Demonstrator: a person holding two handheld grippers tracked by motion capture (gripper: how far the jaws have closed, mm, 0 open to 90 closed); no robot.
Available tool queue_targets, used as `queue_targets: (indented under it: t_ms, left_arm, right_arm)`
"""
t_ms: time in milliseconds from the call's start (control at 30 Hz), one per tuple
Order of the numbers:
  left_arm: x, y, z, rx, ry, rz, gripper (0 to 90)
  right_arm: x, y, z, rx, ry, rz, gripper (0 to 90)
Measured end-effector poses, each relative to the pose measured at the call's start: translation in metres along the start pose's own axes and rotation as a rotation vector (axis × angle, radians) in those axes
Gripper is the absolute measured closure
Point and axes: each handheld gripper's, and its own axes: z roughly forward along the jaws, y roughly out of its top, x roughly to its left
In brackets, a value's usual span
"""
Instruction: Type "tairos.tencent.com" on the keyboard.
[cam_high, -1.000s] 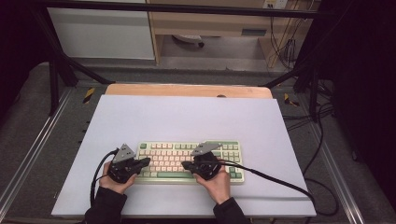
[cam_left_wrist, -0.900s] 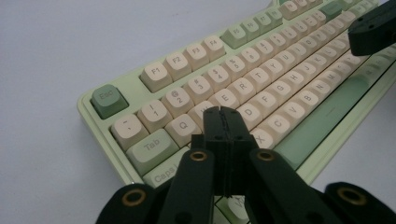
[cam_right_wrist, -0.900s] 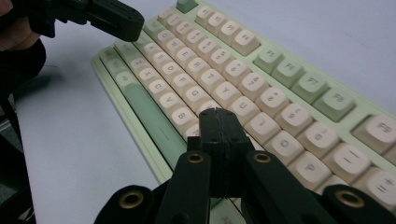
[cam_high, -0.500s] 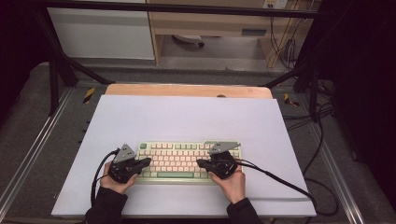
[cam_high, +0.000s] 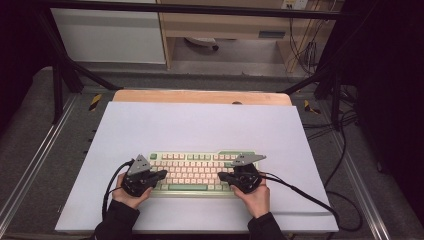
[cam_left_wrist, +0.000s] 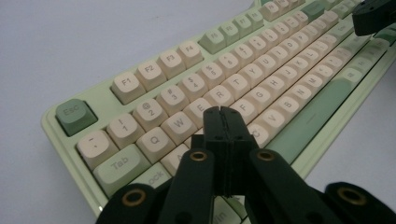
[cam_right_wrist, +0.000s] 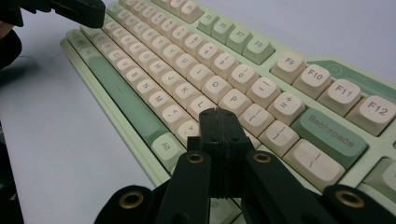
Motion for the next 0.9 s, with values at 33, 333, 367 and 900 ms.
queue_targets:
  t_ms: [33, 333, 367, 900]
  left_arm:
    - [-0.001, 0.001, 0.001, 0.000, -0.003, 0.003, 90.0]
    - [-0.010, 0.005, 0.009, 0.009, -0.029, 0.022, 90.0]
    - [-0.012, 0.005, 0.010, 0.012, -0.032, 0.026, 90.0]
    - [-0.020, 0.004, 0.023, 0.047, -0.048, 0.053, 90.0]
  right_arm:
    - [0.000, -0.001, 0.000, 0.004, 0.001, 0.005, 90.0]
    - [-0.001, -0.003, -0.001, 0.005, 0.002, 0.007, 90.0]
    - [-0.001, -0.003, -0.001, 0.002, 0.002, 0.007, 90.0]
    - [-0.003, -0.003, -0.003, -0.003, 0.000, 0.007, 90.0]
